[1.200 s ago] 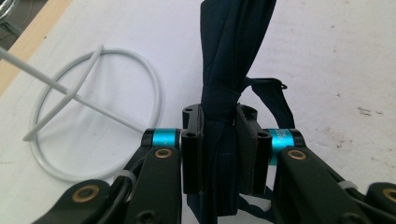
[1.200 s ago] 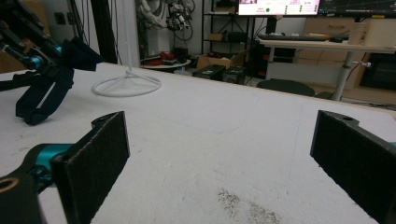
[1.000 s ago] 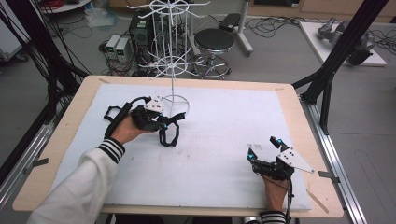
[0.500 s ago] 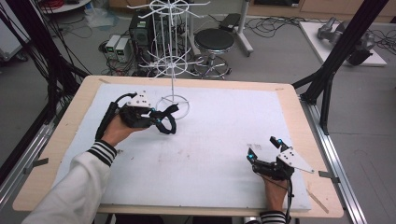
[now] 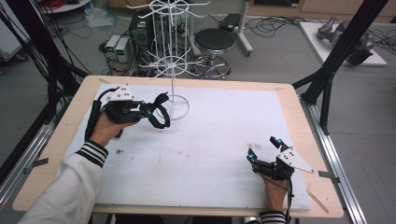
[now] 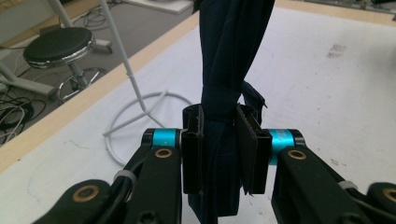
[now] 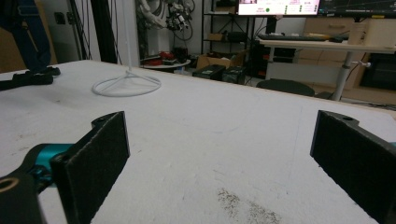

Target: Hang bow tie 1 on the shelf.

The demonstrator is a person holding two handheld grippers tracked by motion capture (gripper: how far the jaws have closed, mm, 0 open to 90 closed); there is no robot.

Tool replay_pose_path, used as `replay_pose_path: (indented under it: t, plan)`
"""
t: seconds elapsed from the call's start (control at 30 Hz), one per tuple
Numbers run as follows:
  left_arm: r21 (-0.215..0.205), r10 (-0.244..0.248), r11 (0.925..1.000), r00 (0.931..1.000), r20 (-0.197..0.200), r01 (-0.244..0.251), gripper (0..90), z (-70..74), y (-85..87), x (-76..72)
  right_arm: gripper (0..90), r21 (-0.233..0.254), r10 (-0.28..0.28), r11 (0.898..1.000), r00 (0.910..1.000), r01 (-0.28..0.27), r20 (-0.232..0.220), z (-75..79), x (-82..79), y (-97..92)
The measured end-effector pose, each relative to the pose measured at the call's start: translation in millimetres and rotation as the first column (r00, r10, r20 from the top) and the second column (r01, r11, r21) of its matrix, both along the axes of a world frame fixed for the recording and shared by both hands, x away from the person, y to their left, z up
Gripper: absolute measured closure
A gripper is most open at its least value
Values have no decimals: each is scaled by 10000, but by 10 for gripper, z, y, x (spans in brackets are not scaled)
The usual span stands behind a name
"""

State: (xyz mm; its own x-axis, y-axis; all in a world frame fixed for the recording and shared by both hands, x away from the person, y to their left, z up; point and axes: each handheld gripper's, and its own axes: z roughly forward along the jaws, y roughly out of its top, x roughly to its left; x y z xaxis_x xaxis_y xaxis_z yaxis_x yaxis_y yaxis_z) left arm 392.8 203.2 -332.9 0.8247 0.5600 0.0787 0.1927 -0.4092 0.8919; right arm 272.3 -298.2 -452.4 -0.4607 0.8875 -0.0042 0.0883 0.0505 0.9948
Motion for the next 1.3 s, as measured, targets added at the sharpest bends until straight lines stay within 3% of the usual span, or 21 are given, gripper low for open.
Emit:
replay_pose_path:
  t: [0.2, 0.5, 0.8, 1.3]
  plan:
    - [-459, 335, 9984, 9991, 263, -323, 733, 131, 126, 5, 39, 8, -3, 10000, 10000, 3, -24, 1, -1, 1]
    - [-827, 543, 9953, 9974, 464, -503, 732, 242, 223, 24, 39, -2, -2, 10000, 10000, 2, -18, 1, 0, 2]
    - [-961, 692, 9934, 9953, 673, -625, 733, 387, 266, 91, 39, 14, -8, 10000, 10000, 8, -30, 1, -1, 1]
    - [-1148, 866, 9903, 9940, 675, -784, 733, 515, 276, 229, 39, 13, -9, 10000, 10000, 9, -9, 0, 1, 0]
